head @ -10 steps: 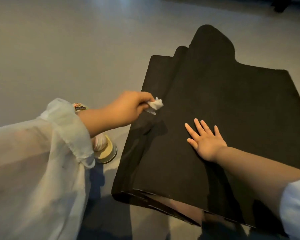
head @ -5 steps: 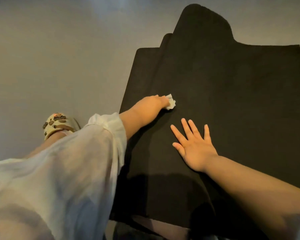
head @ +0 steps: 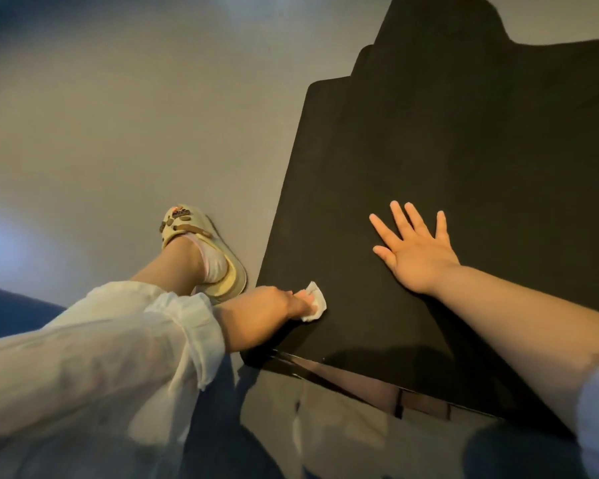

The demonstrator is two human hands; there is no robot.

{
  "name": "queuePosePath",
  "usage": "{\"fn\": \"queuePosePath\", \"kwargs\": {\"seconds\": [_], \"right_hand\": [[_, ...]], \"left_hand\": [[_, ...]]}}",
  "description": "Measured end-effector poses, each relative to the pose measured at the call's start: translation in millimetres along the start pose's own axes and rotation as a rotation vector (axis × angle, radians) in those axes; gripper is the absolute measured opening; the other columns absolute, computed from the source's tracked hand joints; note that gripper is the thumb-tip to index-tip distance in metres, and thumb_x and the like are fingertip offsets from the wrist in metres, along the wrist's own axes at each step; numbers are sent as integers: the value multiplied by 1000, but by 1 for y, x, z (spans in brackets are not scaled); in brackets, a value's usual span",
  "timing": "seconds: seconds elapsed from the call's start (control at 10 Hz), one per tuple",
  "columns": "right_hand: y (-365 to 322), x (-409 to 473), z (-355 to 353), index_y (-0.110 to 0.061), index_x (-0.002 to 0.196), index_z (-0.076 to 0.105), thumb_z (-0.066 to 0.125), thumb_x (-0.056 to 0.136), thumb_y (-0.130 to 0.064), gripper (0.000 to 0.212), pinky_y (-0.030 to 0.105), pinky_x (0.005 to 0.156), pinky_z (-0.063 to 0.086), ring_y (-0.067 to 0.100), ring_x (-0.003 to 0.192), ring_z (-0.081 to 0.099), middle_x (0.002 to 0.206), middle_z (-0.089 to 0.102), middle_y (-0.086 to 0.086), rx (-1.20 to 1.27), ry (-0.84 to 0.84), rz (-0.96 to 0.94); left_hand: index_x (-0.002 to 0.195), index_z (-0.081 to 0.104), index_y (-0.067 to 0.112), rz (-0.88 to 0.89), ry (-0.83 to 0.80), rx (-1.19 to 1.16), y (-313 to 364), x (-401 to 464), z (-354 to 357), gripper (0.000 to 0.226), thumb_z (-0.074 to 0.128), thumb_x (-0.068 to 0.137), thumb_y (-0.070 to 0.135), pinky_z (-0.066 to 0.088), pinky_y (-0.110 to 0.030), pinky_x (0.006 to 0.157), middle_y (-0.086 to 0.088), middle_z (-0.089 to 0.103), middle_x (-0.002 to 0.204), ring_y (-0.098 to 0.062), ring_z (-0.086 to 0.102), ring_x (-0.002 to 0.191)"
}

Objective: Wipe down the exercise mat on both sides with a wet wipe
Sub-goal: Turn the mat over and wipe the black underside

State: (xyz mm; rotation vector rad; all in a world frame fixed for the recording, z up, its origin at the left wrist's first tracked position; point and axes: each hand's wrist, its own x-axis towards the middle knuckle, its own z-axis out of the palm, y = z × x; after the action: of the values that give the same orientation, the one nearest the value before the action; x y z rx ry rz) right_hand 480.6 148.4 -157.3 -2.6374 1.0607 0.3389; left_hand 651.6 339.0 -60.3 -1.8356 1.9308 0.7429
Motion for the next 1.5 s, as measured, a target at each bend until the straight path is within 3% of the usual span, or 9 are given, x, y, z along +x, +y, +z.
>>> {"fn": "queuePosePath", "kwargs": {"seconds": [0.2,0.4,0.5,0.6,0.9,1.1,1.2,1.3,1.5], "right_hand": [[0,0,-1,-42,141,-23,2,96,-55,53,55,108,-17,21,141,-25,155,-25,-1,21,18,-10],[1,0,-4,-42,142,-21,4,96,-55,54,55,108,-18,21,141,-25,155,-25,-2,30,-3,-16],[1,0,-4,-42,143,-20,5,97,-55,54,55,108,-18,21,141,-25,155,-26,-2,30,0,-11],[0,2,-2,-42,143,-21,6,97,-55,54,56,107,-18,21,141,-26,154,-26,-1,8,-9,-13],[0,1,-1,-41,142,-23,6,97,-54,54,56,106,-20,22,140,-28,154,-28,0,14,-10,-10],[0,1,-2,-41,142,-23,4,97,-54,54,56,106,-20,22,140,-29,153,-29,0,23,-14,-10],[0,1,-2,-41,142,-23,5,98,-53,54,56,106,-20,22,140,-28,154,-28,0,26,-20,-14],[1,1,-2,-41,143,-21,6,98,-53,54,56,106,-21,22,140,-28,154,-28,0,40,-17,-25],[2,2,1,-41,143,-20,7,98,-52,54,55,105,-22,22,140,-29,154,-27,0,49,-2,-34]], "left_hand": [[122,61,13,78,1,-166,4,-13,-30,28,51,96,14,38,-11,94,-2,63,118,-12,58,110],[124,60,13,-4,519,-210,7,51,-61,33,47,94,12,34,-15,92,-7,66,109,-26,61,105],[130,53,22,-126,458,-237,15,75,-39,43,31,94,29,32,-31,106,-5,58,125,-25,52,119],[139,44,22,-164,402,-280,31,69,0,46,43,96,7,33,-35,104,-7,45,142,-27,43,128],[143,36,9,101,-50,-22,61,-2,41,51,48,93,7,29,-40,110,-11,30,152,-26,33,137],[102,72,19,323,324,-177,54,-28,25,24,70,79,15,44,-21,97,2,71,102,-3,64,97],[115,64,14,254,515,-480,58,-6,1,34,58,84,3,36,-7,97,5,66,107,2,54,106],[119,63,14,139,665,-408,52,35,-23,34,55,88,4,34,-7,95,-1,66,113,-5,56,107],[136,48,17,-126,438,-294,69,81,2,45,42,95,1,36,-35,100,-10,51,137,-27,46,124]]}}
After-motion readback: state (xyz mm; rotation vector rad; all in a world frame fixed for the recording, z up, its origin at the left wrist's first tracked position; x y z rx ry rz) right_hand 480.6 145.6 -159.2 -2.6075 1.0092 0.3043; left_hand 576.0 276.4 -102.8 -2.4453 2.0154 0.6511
